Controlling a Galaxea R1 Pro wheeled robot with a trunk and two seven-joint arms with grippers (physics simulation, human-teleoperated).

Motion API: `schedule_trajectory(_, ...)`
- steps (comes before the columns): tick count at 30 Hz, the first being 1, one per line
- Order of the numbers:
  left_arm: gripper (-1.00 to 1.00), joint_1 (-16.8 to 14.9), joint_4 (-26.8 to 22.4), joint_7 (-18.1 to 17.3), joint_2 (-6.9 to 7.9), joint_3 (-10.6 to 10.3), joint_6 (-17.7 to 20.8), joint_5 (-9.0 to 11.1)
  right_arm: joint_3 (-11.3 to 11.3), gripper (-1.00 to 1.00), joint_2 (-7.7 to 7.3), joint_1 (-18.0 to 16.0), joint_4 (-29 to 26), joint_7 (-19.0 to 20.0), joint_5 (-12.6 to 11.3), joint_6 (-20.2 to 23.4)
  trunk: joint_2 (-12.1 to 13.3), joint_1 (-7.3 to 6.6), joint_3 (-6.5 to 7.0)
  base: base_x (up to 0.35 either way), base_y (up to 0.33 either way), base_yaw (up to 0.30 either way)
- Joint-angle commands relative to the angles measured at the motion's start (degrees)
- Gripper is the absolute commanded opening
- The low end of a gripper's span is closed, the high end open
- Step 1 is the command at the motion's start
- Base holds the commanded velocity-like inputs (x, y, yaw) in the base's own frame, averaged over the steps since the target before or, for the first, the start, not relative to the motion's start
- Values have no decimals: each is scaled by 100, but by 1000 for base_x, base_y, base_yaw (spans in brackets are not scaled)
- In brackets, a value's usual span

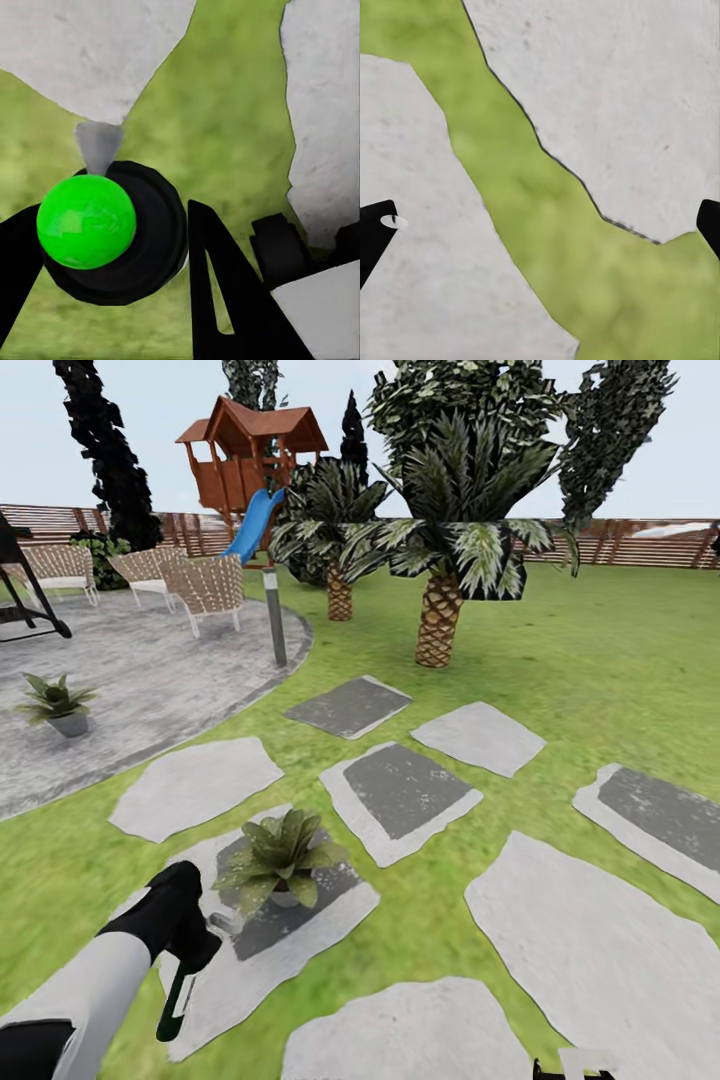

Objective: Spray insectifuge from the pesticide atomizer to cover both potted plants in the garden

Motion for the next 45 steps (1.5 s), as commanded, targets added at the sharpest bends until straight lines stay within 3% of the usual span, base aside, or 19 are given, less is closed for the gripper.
schedule_trajectory(1, -100, 78, -21, 46, -6, 145, -62, 80, 0, 100, 0, -3, 6, -40, 56, -2, -2, -1, -10, 0, 0, 219)
schedule_trajectory(3, -100, 149, -8, 146, -12, 384, -435, 661, -2, 100, 0, -3, 2, -39, 56, -2, -2, -1, -13, 0, 0, 82)
schedule_trajectory(5, -100, 161, 7, 256, -13, 430, -579, 1020, -3, 100, 0, -3, -1, -37, 56, -2, -2, -1, -14, 9, 0, 27)
schedule_trajectory(7, -100, 179, 117, 705, -67, 455, -639, 1226, -4, 100, 0, -3, 5, -33, 58, -2, -2, -1, -14, 141, -106, 6)
schedule_trajectory(9, -100, 236, 217, 1155, -204, 459, -653, 1268, -4, 100, -7, -3, 6, -32, 63, -2, -2, -1, -14, 196, -174, 1)
schedule_trajectory(12, -100, 260, 224, 1432, -282, 466, -648, 1282, -4, 100, -21, -3, 7, -31, 70, -2, -2, -1, -14, 114, -221, 0)
schedule_trajectory(24, -100, 264, 166, 1474, -434, 672, -640, 1314, 4, 100, 8, -3, 7, -18, 56, -2, -2, -1, -25, 6, -272, 69)
schedule_trajectory(30, -100, 264, 138, 1474, -411, 680, -640, 1655, 5, 100, 9, -3, 7, -22, 56, -2, -2, -1, -46, 60, -219, 245)
schedule_trajectory(37, -100, 264, 130, 1483, -366, 663, -617, 1671, 5, 100, 9, -3, 7, -21, 56, -2, -2, -1, -71, 6, -9, 248)
schedule_trajectory(45, -100, 264, 137, 1489, -420, 621, -613, 1638, 4, 100, 5, -3, 7, -17, 56, -2, -2, -1, -91, 14, -7, 179)
